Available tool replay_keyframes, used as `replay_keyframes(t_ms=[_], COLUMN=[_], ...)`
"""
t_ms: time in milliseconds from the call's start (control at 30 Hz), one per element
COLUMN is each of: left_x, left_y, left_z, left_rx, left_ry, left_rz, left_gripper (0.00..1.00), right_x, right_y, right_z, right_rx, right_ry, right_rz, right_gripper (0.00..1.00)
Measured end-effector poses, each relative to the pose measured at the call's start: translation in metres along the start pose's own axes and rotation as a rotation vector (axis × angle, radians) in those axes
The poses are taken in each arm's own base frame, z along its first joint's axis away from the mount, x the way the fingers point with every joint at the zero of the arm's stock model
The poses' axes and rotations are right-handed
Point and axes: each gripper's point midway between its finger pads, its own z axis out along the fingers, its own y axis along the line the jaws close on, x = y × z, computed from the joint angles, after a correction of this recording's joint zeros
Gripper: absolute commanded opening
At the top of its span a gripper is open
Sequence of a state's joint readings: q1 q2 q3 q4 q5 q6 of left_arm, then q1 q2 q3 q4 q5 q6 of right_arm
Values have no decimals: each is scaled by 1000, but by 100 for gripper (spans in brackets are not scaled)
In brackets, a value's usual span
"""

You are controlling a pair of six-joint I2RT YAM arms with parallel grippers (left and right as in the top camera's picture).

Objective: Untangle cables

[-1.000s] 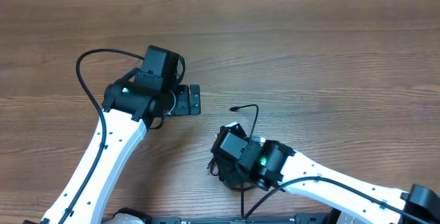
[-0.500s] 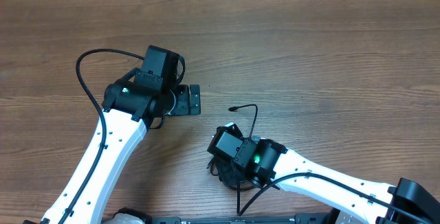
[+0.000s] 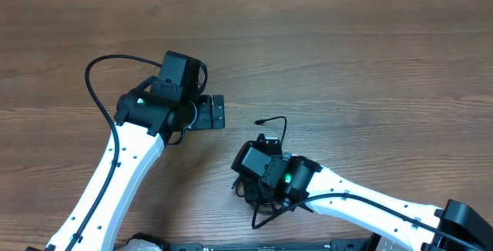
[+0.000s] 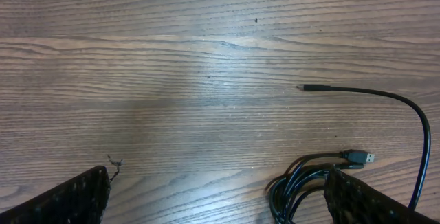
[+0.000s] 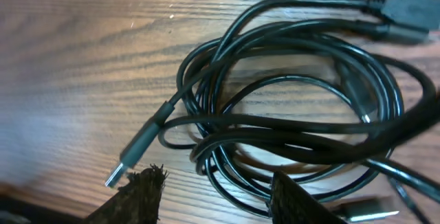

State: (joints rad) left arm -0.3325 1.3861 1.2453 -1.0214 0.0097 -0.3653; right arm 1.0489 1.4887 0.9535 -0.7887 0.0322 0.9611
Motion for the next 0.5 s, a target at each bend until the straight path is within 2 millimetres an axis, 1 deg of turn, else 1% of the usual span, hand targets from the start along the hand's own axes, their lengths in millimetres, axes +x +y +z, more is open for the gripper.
replay_keyframes(t_ms=[33, 100, 200, 333, 433, 500], left_x=[0, 0, 0, 0, 0, 0], left_y=[0, 0, 0, 0, 0, 0], left_z=[0, 0, 0, 0, 0, 0], left_rx=[0, 0, 0, 0, 0, 0], left_ry=[0, 0, 0, 0, 0, 0], left_rz=[0, 0, 0, 0, 0, 0], left_gripper=[100, 99, 100, 100, 100, 99], right_x=[-1, -2, -7, -12, -12, -11], right_y=[0, 0, 4, 8, 7, 4], right_z=[0, 0, 0, 5, 11, 18], right_rx=[0, -1, -14, -25, -10, 14], right_ry=[-3, -11, -33, -51, -48, -42], right_rz=[27, 71, 114, 145, 155, 160], right_gripper=[51, 54, 54, 53, 49, 49])
